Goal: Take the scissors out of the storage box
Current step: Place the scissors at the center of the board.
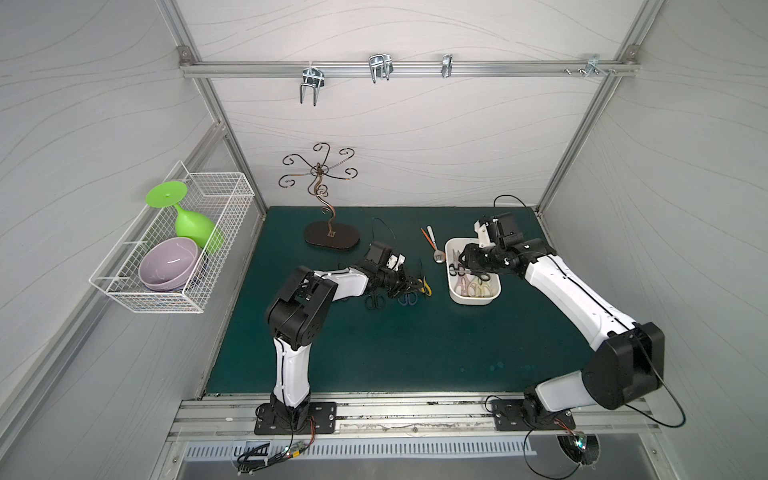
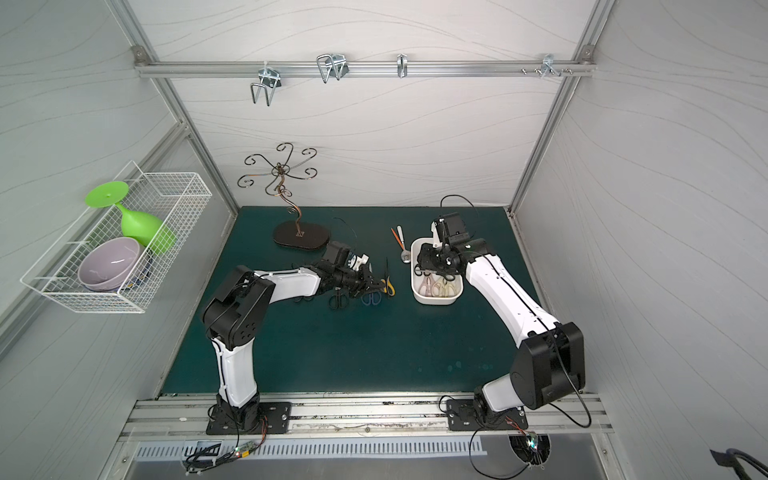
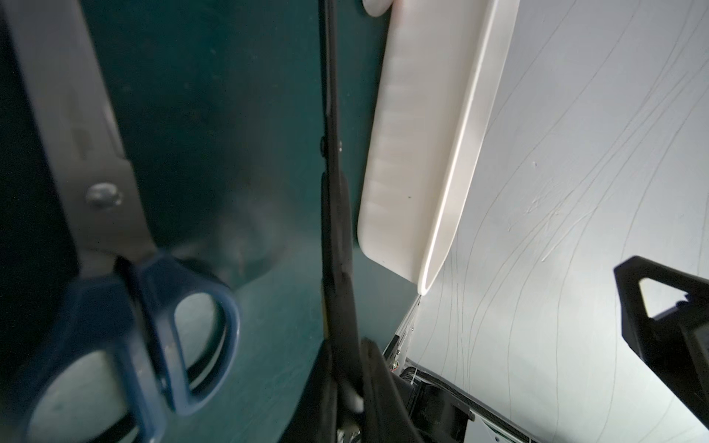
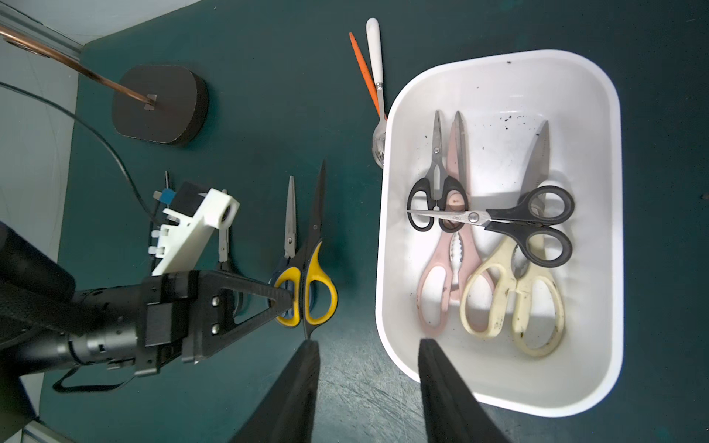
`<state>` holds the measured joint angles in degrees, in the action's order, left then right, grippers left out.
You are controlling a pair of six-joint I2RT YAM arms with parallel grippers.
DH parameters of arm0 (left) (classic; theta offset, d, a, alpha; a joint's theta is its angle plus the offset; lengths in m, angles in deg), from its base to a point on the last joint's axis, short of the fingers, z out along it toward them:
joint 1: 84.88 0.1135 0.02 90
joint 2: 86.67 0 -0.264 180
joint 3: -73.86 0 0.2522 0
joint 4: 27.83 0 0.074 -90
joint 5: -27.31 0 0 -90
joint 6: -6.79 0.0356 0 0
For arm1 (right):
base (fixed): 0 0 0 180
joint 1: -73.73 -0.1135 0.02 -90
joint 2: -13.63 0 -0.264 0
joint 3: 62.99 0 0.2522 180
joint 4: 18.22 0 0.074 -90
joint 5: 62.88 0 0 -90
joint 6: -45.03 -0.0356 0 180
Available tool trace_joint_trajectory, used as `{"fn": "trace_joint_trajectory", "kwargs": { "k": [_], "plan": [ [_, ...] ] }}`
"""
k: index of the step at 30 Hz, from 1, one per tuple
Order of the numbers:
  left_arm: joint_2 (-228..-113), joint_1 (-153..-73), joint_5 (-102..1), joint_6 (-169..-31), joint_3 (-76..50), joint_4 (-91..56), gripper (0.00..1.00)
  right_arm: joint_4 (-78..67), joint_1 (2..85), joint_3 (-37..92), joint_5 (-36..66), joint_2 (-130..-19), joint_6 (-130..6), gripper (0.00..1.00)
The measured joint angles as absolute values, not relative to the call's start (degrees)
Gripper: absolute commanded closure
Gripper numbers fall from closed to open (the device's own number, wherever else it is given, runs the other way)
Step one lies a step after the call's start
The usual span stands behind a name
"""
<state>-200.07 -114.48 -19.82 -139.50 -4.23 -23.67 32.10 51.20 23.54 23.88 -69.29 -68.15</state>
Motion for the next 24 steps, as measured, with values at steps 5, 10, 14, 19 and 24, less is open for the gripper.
{"fn": "trace_joint_trajectory", "kwargs": {
  "k": [5,10,14,19,24],
  "plan": [
    [-201.97,-115.44,-20.56,-141.49,-4.23,-27.23,0.91,32.04,51.2,23.52,23.11,-69.46,-68.15,0.53],
    [-203.59,-115.97,-20.59,-142.43,-4.23,-28.96,0.91,32.04,51.2,23.41,22.96,-69.61,-68.15,0.53],
    [-204.95,-116.3,-20.43,-143.02,-4.23,-30.4,0.89,32.04,51.2,23.37,22.78,-69.79,-68.13,0.53],
    [-206.04,-116.97,-20.37,-143.46,-4.28,-32.02,0.83,32.04,51.2,23.37,22.3,-70.14,-68.11,0.53],
    [-207.07,-117.56,-20.37,-143.65,-4.3,-31.61,0.69,32.04,51.2,23.37,22.15,-70.27,-68.09,0.53]
  ]
}}
